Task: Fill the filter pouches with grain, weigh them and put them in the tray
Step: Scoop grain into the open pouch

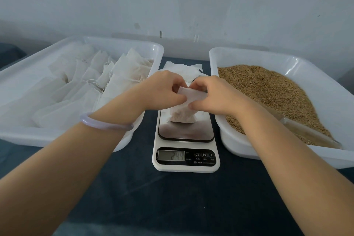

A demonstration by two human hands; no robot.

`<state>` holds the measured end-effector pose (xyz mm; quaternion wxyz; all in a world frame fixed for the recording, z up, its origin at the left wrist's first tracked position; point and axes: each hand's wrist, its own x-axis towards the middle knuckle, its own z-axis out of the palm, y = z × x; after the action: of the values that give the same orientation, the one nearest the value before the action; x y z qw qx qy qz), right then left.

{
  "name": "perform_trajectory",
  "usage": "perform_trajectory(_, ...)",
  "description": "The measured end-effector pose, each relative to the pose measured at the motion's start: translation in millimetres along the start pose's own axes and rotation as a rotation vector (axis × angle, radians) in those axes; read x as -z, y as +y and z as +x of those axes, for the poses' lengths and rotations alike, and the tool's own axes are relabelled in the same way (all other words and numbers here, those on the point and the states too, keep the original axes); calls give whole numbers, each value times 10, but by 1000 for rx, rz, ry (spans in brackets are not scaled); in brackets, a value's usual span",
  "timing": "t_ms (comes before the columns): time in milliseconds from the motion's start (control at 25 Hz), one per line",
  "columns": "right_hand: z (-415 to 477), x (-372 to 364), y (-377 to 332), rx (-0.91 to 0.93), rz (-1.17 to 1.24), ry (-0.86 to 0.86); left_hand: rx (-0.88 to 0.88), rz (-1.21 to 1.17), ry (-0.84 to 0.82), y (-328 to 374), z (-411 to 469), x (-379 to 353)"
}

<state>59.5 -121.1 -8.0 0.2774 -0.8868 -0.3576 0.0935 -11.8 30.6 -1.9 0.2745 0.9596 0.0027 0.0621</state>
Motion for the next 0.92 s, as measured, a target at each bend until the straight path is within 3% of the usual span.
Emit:
perform_trajectory(600, 7, -9, 28, 27, 17, 58, -10, -101, 20, -33, 12, 10)
perform_trajectory(920, -49, 2, -31, 204, 192, 207, 34, -92, 42, 11, -24, 0)
